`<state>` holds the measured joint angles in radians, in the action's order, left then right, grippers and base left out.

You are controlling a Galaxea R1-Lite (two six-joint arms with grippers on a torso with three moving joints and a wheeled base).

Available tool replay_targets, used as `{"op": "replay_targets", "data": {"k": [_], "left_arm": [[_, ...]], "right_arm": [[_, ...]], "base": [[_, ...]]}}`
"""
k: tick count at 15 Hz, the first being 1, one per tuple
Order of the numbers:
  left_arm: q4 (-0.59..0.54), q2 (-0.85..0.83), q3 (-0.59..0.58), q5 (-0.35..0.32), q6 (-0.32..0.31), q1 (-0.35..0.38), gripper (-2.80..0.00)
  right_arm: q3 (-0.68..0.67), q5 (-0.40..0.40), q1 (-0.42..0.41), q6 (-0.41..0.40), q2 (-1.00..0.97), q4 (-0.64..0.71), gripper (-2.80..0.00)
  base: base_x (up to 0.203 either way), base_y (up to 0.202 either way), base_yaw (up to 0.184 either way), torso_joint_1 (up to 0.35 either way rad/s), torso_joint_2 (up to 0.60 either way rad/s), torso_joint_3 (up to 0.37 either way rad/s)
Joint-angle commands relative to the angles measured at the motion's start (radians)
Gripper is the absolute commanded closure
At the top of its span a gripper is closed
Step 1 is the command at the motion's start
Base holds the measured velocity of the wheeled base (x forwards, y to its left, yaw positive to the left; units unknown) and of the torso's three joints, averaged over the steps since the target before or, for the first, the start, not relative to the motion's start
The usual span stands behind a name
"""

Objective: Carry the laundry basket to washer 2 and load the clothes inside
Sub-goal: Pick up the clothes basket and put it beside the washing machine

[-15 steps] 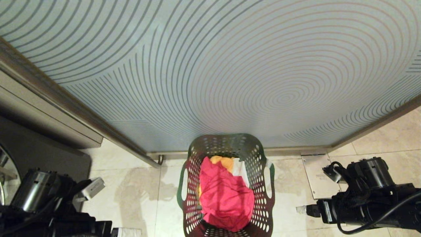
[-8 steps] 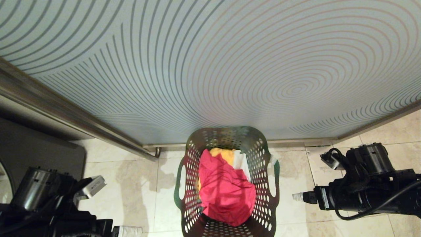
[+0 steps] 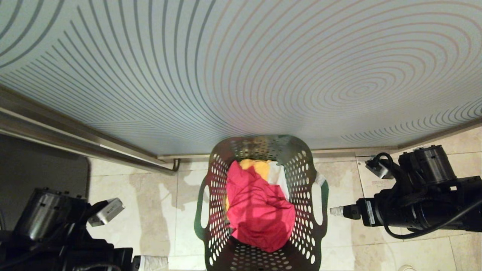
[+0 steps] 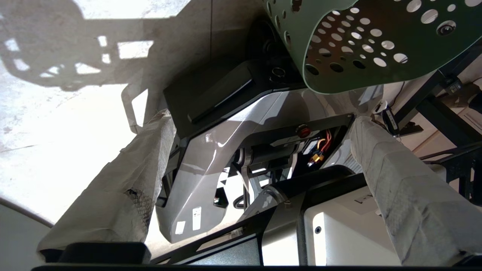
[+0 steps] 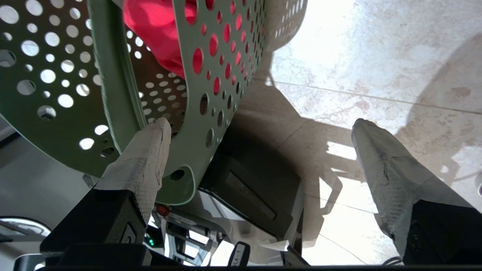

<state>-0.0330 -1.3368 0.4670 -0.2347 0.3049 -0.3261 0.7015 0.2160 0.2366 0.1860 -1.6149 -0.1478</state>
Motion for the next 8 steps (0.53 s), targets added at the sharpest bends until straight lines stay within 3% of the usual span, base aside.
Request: {"op": "replay_targets", "data": {"k": [1,6,8], "left_arm": [[0.001,0.016,0.003,-0.001,0.002,-0.006,-2.80],[-0.009,0.090,0.044,0.011,0.000,-0.031,-2.80],[-0.010,0.119,0.036,0.008,0.012,-0.070,-2.80]], "right_arm": [[0.022,0.002,0.002,0.001,0.011,0.012,-2.80],[0.170,0.005,0.046,0.010,0.062,0.219,-2.80],[0.176,0.005,0.059,0.013,0.052,0.220,-2.80]], "base": [[0.000,0.000,0.000,0.003,0.00,-0.080],[0.000,0.000,0.000,0.001,0.00,-0.007],[0.000,0.000,0.000,0.000,0.00,0.000]]}}
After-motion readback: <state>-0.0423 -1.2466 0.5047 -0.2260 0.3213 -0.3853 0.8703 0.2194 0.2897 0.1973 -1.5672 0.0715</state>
